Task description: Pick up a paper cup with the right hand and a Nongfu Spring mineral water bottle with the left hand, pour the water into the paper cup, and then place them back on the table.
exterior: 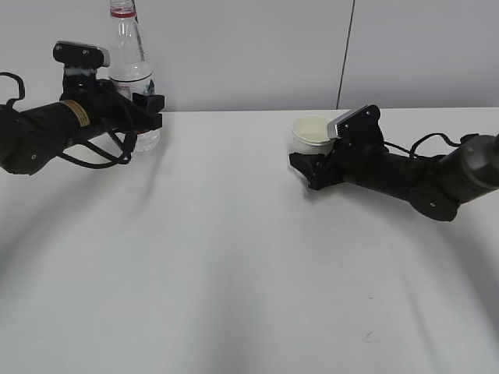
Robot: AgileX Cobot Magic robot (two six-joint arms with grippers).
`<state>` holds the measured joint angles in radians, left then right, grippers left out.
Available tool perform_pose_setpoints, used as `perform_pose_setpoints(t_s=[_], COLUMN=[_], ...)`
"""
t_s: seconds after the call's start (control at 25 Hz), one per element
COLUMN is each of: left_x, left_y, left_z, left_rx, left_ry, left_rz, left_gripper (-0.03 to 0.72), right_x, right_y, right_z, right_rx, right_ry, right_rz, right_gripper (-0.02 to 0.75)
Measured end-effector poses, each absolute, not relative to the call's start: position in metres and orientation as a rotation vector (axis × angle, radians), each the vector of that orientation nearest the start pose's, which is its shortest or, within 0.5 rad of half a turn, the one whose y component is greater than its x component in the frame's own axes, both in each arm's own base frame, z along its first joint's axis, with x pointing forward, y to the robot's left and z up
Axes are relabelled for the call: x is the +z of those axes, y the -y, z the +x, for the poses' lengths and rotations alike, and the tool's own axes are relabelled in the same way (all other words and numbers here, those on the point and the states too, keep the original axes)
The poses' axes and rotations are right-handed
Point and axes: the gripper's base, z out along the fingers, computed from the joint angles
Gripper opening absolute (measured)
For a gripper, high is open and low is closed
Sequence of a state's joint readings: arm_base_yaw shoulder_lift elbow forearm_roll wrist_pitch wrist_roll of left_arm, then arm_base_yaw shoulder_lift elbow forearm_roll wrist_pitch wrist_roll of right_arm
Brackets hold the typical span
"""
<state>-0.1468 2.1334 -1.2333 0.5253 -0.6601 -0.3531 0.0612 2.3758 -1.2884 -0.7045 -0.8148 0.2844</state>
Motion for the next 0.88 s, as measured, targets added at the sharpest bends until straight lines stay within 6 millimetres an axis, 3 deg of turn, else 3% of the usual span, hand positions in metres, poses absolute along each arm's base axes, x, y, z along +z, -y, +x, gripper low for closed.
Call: perform_pose_setpoints(t_s=[0.16,0.88], left_x=[0.1552,0.1552], left_y=[0.0944,0.0944], left_z=[0.4471,0.4471], left_rx=[-0.330,-0.330], left_ry=[-1.743,-1.743], left_rz=[0.421,0.421], left_gripper=[0.392,0.392], right_x=[0.0649,0.0639], right_y=[-0.0699,-0.0686], right_z=[0.4574,0.4578], right_rx=[0.325,0.359], right_ry=[-1.785,-1.822], right_rz=[-0.605,-0.535], right_gripper=[0.609,0.617])
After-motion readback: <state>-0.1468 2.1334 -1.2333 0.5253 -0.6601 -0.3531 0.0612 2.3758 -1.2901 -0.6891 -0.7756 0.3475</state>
